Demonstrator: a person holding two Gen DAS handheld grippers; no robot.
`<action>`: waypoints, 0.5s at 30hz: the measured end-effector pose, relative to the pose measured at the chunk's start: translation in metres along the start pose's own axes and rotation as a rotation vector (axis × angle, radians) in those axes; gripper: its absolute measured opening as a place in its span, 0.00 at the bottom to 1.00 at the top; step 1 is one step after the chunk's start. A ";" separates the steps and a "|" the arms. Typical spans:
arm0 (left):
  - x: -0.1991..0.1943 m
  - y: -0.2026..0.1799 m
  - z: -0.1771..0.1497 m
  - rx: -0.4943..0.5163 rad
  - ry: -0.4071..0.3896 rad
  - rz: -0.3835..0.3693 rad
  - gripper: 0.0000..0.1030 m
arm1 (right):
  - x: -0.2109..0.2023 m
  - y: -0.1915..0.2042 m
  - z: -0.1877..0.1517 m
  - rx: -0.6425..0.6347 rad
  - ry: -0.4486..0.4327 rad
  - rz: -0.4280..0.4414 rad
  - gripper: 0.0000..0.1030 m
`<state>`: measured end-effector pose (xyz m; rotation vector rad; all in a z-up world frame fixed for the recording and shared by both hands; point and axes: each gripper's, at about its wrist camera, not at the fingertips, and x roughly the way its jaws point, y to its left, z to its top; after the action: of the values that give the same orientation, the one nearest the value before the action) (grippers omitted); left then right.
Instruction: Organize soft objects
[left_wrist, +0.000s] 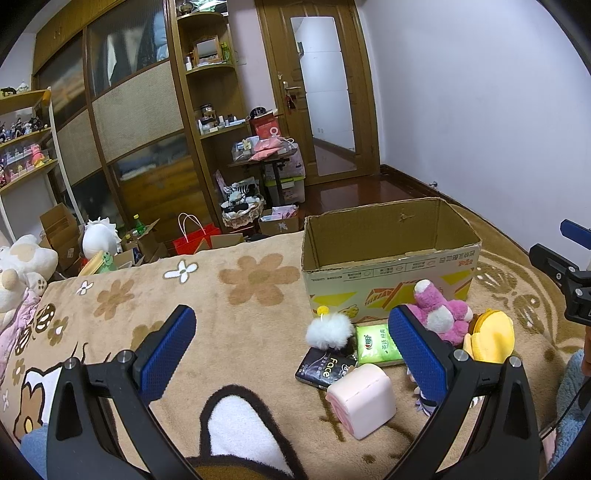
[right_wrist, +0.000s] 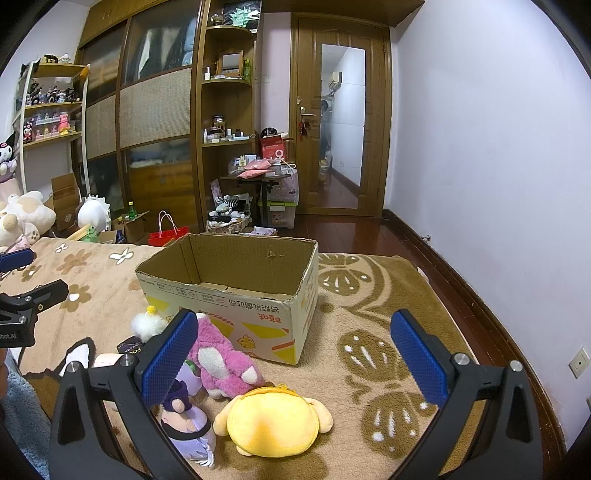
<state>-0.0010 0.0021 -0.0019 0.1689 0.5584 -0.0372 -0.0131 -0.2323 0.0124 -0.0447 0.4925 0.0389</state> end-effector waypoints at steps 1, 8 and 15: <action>0.000 0.000 0.000 0.000 0.000 0.000 1.00 | 0.000 0.000 0.000 0.000 0.000 -0.001 1.00; 0.000 0.000 0.000 0.001 0.001 0.001 1.00 | 0.000 0.000 0.000 0.001 0.000 0.000 1.00; 0.000 0.000 0.000 0.002 0.001 0.002 1.00 | 0.000 0.000 0.000 0.000 0.001 0.001 1.00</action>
<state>-0.0007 0.0019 -0.0022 0.1712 0.5597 -0.0360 -0.0130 -0.2326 0.0126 -0.0445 0.4938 0.0400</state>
